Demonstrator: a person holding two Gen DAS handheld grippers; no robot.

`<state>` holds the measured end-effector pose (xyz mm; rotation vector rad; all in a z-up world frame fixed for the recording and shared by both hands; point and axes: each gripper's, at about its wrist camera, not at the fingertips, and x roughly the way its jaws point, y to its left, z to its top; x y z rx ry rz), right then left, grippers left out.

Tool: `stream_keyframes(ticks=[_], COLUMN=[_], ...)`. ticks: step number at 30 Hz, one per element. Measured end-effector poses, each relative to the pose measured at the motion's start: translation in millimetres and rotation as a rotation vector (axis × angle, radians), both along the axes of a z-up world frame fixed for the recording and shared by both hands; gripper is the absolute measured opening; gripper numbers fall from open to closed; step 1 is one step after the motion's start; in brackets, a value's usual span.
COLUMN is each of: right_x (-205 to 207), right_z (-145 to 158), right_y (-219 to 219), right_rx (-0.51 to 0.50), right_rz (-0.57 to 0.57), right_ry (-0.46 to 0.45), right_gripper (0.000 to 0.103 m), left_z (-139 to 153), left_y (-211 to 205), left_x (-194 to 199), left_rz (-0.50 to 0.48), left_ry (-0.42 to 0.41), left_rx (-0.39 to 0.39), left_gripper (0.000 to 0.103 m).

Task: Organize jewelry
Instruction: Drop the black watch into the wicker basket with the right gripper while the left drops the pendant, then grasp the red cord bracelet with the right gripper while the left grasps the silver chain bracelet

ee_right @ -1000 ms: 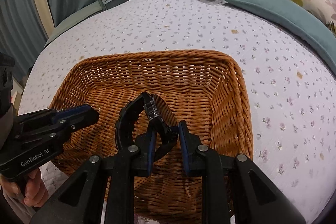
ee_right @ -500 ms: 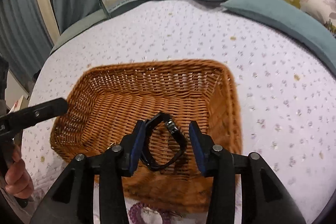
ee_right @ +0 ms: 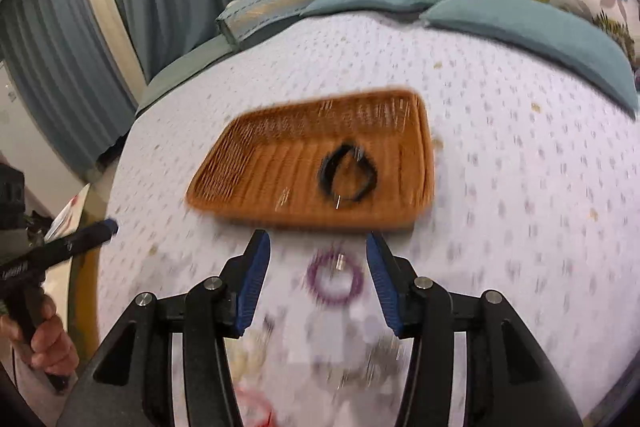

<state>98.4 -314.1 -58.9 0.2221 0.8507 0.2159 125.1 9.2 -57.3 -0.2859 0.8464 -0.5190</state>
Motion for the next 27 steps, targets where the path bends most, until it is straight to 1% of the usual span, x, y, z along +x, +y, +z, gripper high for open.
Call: stream_keyframes(ticks=[3,5,8,10,12,13,17,20,21,23,24,25,27], right_x=[-29.2,-46.1,-66.4,-80.1,-90.9,-95.3,-110.8,-115.6,-115.5,-113.6,-111.7,-110.7,-108.2], right_z=[-13.5,-22.7,-29.3,-32.1,-33.9,-35.3,-47.3,-59.0,-64.4,-71.7,-74.3,-75.2,-78.0], right_y=[7.7,15.6,25.3,32.4,39.3,42.9,55.7,60.7,63.7,63.9,63.1,62.0,59.9], right_rx=[-0.004,-0.020,-0.031,-0.042,-0.061,-0.072,-0.116,-0.167,-0.197,-0.216,-0.214,-0.213,-0.212], right_rz=[0.024,0.044,0.083,0.115,0.143,0.155,0.191,0.195,0.191,0.188,0.185,0.182,0.174], right_ry=[0.049,0.078,0.094,0.089,0.084,0.087,0.115,0.130,0.135,0.147,0.153,0.156,0.161], right_gripper=[0.053,0.053,0.053,0.053,0.053,0.053,0.053,0.053,0.053,0.053,0.053,0.053,0.053], left_z=[-6.7,-17.0,-34.2,-48.9,-62.5,-65.4,-71.0,-77.4,-78.9,-83.6,-84.5,-87.0,-93.0], left_y=[7.2,12.2,15.4,14.9,12.4,12.6,11.7,7.7,6.0,1.6,-1.3,-3.9,-9.5], left_x=[-21.8,-33.2,-41.5,-43.0,-38.5,-36.6,-34.0,-32.7,-32.3,-30.5,-30.5,-29.4,-26.4], left_rz=[0.028,0.055,0.092,0.109,0.150,0.156,0.140,0.124,0.119,0.098,0.088,0.073,0.062], left_ry=[0.016,0.048,0.085,0.094,0.125,0.128,0.136,0.156,0.161,0.174,0.180,0.190,0.205], left_rx=[0.000,-0.014,-0.006,0.034,0.105,0.118,0.097,0.104,0.109,0.121,0.121,0.124,0.152], left_gripper=[0.053,0.053,0.053,0.053,0.052,0.052,0.052,0.052,0.052,0.048,0.041,0.037,0.037])
